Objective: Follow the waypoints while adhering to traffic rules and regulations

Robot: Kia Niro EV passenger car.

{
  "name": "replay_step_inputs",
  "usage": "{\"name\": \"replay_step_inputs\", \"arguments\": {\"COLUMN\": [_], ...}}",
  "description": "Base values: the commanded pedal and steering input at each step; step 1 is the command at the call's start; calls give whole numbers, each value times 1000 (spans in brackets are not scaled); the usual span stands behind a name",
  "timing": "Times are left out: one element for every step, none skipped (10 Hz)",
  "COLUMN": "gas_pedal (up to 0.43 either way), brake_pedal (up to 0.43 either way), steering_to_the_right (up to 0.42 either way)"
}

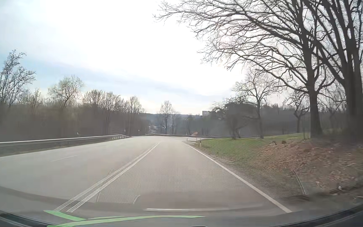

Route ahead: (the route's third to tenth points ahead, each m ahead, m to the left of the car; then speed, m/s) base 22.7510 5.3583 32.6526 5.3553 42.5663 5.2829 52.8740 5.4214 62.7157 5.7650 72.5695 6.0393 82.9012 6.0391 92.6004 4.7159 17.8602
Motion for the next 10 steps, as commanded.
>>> {"name": "replay_step_inputs", "arguments": {"gas_pedal": [0,0,0,0,0,0,0,0,0,0], "brake_pedal": [79,79,79,79,85,85,128,201,220,244], "steering_to_the_right": [-4,-4,-4,-4,-4,-4,-4,-4,-4,-4]}}
